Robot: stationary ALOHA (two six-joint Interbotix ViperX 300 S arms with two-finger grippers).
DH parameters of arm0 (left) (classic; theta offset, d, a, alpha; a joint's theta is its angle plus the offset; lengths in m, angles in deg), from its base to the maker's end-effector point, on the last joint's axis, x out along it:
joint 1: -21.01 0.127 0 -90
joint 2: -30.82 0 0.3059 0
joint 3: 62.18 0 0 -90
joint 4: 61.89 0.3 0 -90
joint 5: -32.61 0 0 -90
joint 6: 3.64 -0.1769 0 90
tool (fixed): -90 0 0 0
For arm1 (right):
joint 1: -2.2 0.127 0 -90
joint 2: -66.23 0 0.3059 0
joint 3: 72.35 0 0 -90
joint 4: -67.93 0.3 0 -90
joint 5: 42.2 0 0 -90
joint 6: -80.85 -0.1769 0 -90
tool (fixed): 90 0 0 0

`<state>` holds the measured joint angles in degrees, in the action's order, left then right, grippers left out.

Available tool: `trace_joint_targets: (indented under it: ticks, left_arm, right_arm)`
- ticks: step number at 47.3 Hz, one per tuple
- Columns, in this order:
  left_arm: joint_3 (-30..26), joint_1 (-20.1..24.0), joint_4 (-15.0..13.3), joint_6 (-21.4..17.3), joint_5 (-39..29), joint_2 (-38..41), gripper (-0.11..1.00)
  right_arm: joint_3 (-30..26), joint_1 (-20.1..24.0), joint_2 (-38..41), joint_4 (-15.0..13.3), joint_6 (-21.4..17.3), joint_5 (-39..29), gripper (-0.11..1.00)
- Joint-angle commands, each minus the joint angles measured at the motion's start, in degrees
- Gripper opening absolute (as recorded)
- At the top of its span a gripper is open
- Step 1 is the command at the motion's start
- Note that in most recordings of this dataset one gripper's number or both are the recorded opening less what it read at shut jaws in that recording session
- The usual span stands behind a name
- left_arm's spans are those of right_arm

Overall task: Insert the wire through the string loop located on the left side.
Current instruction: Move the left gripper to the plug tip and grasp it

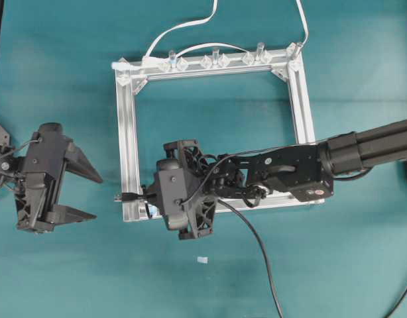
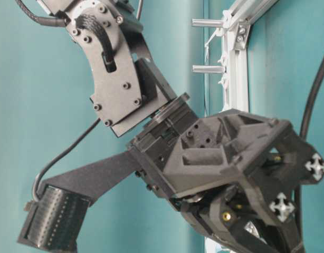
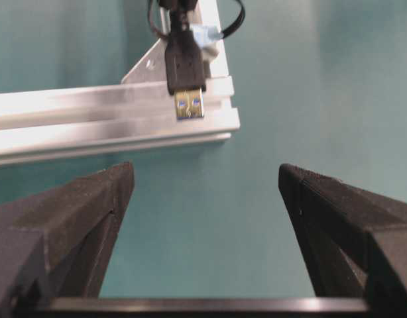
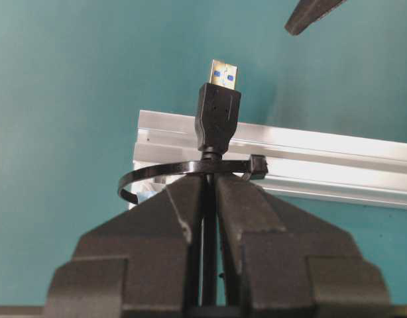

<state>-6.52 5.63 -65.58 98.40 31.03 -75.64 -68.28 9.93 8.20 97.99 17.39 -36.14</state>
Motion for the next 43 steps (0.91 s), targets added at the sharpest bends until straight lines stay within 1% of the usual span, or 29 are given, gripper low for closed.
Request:
trace_joint_targets:
  ticks: [1,13,23,29,35,43]
  left_arm:
    - [-2.11,-0.35,0.09,0.44,0.26,1.41,0.9]
    - [-5.45,0.09,0.09,0.44,1.14,8.7,0.9]
    - [-8.17,1.67,0.09,0.35,2.11,13.36,0.9]
    - [-10.37,2.81,0.18,0.35,2.02,16.08,0.9]
    - [-12.66,3.87,0.09,0.35,1.85,18.28,0.9]
    - [-14.06,3.96,0.09,0.44,1.58,19.16,0.9]
  right_arm:
    - [-1.49,0.18,-1.05,-0.26,0.09,0.26,0.07]
    - [-1.49,0.18,-1.05,-0.26,0.09,0.26,0.07]
    - [-1.49,0.18,-1.05,-0.26,0.18,0.26,0.07]
    - [-1.49,0.18,-1.05,-0.97,0.09,0.26,0.07]
    - [-1.49,0.18,-1.05,-1.05,0.09,0.26,0.07]
    - [-1.49,0.18,-1.05,-0.97,0.09,0.26,0.07]
